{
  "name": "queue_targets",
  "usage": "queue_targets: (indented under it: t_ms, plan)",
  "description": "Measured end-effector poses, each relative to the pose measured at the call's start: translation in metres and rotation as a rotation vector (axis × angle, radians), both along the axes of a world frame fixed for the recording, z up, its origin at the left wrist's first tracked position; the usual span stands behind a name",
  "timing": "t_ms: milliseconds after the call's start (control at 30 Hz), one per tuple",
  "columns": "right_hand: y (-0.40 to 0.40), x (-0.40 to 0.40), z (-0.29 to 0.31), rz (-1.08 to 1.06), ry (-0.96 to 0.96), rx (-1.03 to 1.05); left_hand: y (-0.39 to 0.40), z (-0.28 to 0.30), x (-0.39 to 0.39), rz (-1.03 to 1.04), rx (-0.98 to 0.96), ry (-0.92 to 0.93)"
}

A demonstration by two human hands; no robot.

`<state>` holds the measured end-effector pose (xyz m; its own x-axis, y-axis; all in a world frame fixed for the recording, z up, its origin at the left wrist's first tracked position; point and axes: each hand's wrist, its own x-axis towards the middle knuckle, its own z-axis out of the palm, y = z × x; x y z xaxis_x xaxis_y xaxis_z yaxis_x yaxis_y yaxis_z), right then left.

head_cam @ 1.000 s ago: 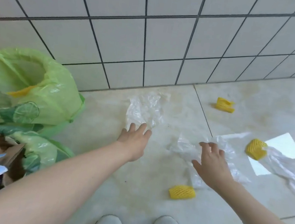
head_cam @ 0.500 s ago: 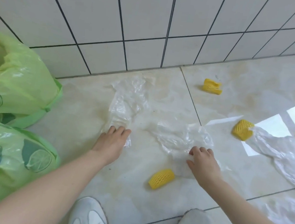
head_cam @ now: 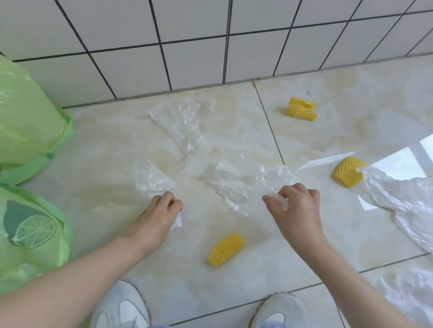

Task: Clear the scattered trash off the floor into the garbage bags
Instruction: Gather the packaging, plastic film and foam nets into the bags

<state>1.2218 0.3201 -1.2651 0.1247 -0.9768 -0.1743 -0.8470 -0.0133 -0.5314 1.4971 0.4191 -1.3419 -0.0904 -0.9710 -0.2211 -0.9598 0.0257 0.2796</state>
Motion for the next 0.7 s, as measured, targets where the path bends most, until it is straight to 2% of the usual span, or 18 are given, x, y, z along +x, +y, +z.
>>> queue_targets:
  t_ms: [67,200,333,400,500,600,700]
  plan:
    - [-0.004,-0.001,0.001,-0.005,0.001,-0.011,-0.002,-0.001,-0.003,-0.020,-0.007,0.027]
    - [-0.011,-0.001,0.010,-0.008,-0.061,0.006,-0.024,0.010,-0.004,-0.044,-0.167,0.093]
    - [-0.024,0.001,0.019,0.042,-0.098,0.014,-0.060,0.049,-0.006,0.027,-0.332,0.082]
    - [-0.030,0.000,0.018,0.060,-0.101,0.042,-0.078,0.072,-0.008,0.125,-0.392,0.182]
    - [-0.037,0.001,0.007,0.156,-0.013,-0.038,-0.109,0.101,-0.012,0.302,-0.450,0.421]
    - [-0.042,0.004,-0.009,0.270,0.093,-0.112,-0.139,0.117,-0.014,0.375,-0.536,0.498]
    - [-0.043,0.007,-0.022,0.359,0.152,-0.034,-0.162,0.112,-0.018,0.468,-0.420,0.514]
